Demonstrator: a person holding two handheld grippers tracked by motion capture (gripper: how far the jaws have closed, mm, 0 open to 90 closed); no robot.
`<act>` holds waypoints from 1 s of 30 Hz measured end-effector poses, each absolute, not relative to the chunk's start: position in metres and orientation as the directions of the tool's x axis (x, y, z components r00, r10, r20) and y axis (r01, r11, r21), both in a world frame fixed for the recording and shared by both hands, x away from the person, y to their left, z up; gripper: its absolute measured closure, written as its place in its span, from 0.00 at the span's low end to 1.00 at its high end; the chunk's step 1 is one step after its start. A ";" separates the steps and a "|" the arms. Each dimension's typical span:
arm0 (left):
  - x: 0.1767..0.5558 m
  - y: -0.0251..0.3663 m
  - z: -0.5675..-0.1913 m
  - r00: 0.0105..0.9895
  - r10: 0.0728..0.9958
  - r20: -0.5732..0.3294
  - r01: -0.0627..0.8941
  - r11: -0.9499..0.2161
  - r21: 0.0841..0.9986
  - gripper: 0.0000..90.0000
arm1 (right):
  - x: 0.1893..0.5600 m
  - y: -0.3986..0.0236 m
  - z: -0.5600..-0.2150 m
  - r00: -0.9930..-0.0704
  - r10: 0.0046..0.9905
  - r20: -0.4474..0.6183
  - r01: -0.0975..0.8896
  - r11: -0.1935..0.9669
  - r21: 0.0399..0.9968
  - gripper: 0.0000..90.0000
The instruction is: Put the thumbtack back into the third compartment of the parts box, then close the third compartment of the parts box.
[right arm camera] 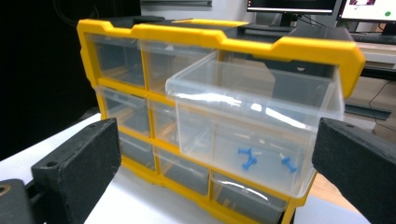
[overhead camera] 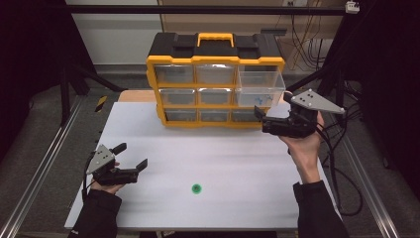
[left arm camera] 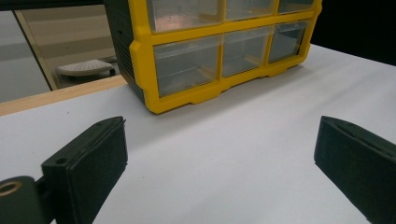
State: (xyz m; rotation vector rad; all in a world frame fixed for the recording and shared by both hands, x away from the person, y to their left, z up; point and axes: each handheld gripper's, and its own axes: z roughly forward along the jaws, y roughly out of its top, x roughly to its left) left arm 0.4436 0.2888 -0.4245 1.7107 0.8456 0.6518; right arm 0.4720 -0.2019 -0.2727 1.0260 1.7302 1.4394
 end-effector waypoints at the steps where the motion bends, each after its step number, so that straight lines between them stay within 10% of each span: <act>1: 0.444 0.289 -0.424 0.599 0.801 0.014 0.218 -0.179 0.959 0.02 | 0.471 -0.201 -0.275 -0.477 0.879 0.000 0.158 0.086 0.984 0.02; 16: 0.444 0.289 -0.425 0.599 0.801 0.013 0.218 -0.179 0.959 0.02 | 0.466 -0.198 -0.302 -0.489 0.871 0.049 0.189 0.051 0.981 0.10; 30: 0.445 0.286 -0.426 0.602 0.799 0.015 0.222 -0.186 0.957 0.02 | 0.467 -0.192 -0.313 -0.491 0.869 0.057 0.243 0.074 0.967 0.56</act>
